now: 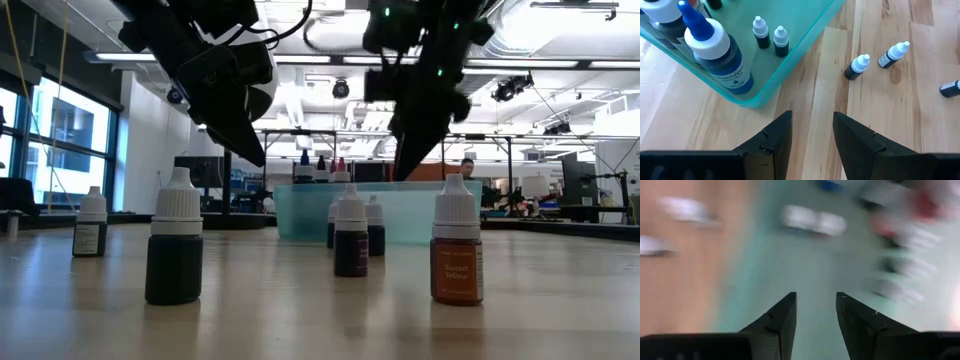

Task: Pick & Place food coloring
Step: Put the middle small purple food coloring bottle into the green container

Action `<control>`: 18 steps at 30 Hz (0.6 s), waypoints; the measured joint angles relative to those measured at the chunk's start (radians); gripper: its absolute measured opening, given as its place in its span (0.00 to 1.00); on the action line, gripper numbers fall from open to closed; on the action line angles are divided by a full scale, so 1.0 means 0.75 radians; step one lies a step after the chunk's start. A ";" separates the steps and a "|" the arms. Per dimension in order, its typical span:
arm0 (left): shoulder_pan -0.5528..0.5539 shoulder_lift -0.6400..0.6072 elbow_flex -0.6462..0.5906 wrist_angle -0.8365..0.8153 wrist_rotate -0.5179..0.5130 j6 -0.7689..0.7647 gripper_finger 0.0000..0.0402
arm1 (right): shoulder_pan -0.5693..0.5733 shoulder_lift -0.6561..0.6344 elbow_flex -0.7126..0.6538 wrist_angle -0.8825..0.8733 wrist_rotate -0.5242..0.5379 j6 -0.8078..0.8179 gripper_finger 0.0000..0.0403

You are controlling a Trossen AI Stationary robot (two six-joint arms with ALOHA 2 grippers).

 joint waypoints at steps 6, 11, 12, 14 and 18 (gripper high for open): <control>0.000 0.000 0.000 0.002 0.000 0.000 0.35 | 0.178 0.000 -0.081 0.329 -0.237 -0.019 0.32; 0.000 0.000 0.000 0.005 0.000 0.000 0.35 | 0.267 0.021 -0.187 0.597 -0.279 0.003 0.32; 0.000 0.000 0.000 0.006 0.000 -0.001 0.35 | 0.276 0.032 -0.203 0.622 -0.280 0.027 0.32; 0.000 0.000 0.000 0.009 0.000 -0.007 0.35 | 0.291 0.056 -0.228 0.710 -0.324 0.077 0.32; 0.000 0.000 0.000 0.012 0.000 -0.013 0.35 | 0.318 0.128 -0.238 0.888 -0.429 0.083 0.32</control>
